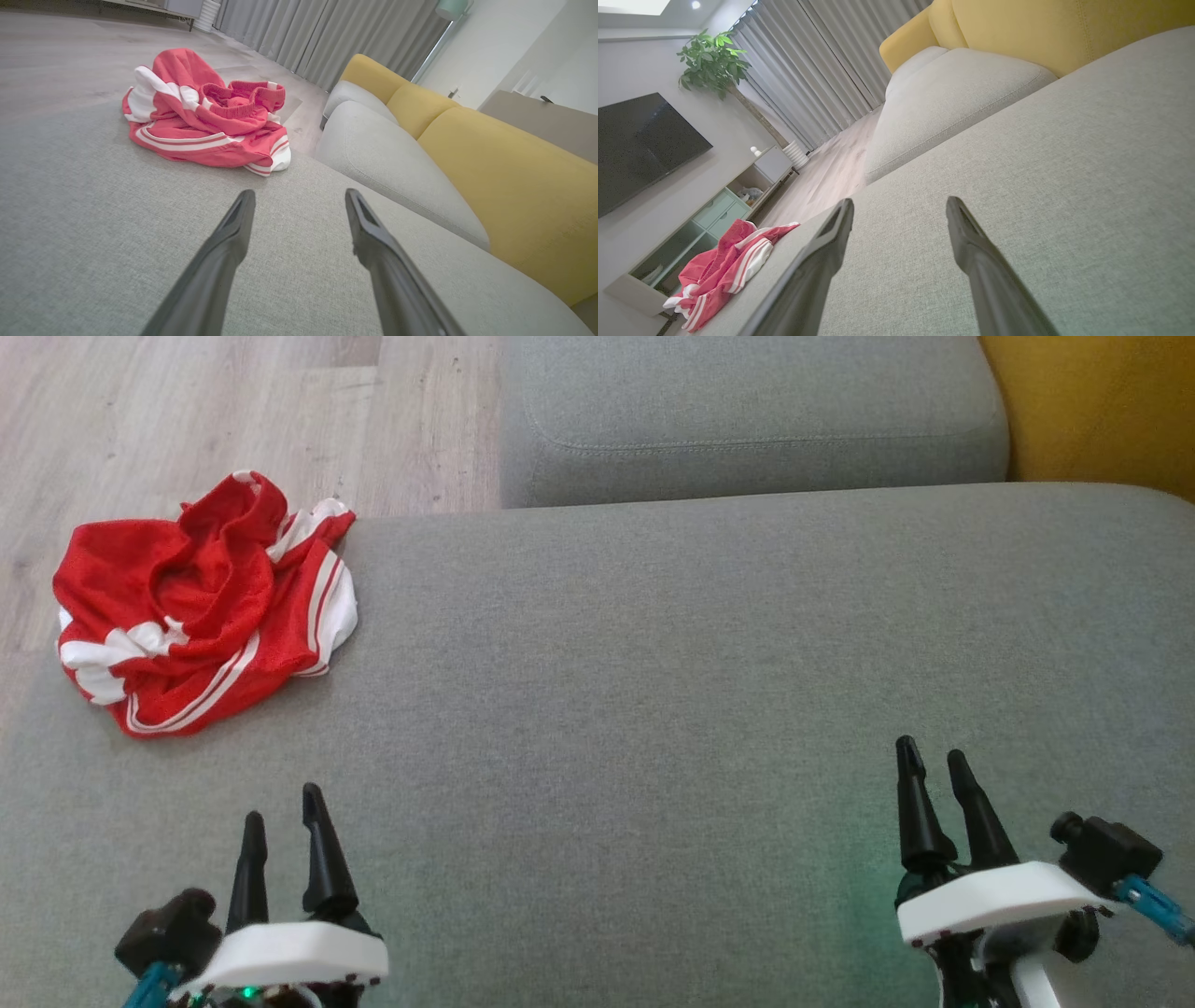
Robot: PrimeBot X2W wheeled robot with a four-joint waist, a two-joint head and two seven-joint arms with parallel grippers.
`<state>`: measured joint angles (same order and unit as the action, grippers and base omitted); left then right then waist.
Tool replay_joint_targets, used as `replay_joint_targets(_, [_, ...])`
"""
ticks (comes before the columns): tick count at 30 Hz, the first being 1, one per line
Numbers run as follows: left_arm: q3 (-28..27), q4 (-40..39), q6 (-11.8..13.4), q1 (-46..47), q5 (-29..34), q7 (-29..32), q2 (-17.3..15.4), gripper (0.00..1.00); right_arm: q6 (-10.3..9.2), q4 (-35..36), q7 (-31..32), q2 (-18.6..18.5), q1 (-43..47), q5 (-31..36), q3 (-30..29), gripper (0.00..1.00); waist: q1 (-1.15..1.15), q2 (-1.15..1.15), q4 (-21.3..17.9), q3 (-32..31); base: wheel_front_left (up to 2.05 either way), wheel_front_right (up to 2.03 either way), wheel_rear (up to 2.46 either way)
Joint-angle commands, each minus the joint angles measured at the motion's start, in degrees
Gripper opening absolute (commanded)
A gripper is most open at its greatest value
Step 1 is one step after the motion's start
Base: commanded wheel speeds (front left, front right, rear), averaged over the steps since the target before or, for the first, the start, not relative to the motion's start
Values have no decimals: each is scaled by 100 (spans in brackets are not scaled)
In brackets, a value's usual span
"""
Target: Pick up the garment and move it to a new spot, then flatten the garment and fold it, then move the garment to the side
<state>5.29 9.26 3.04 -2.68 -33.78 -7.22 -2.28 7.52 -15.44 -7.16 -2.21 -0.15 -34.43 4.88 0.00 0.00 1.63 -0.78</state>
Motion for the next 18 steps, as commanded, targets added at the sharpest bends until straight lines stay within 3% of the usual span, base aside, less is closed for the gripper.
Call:
replay_joint_targets(1, [-83, -227, 36, 135, 169, -74, -46, 100, -2, 210, -84, -50, -254, 167, 122, 100, 0, 0, 3, -5, 0, 0, 0])
replay_joint_targets(18, [56, -391, 239, -5, 1291, -363, -51, 100, -3, 135, -372, -57, -165, 1328, 327, 100, 0, 0, 68, -188, 0, 0, 0])
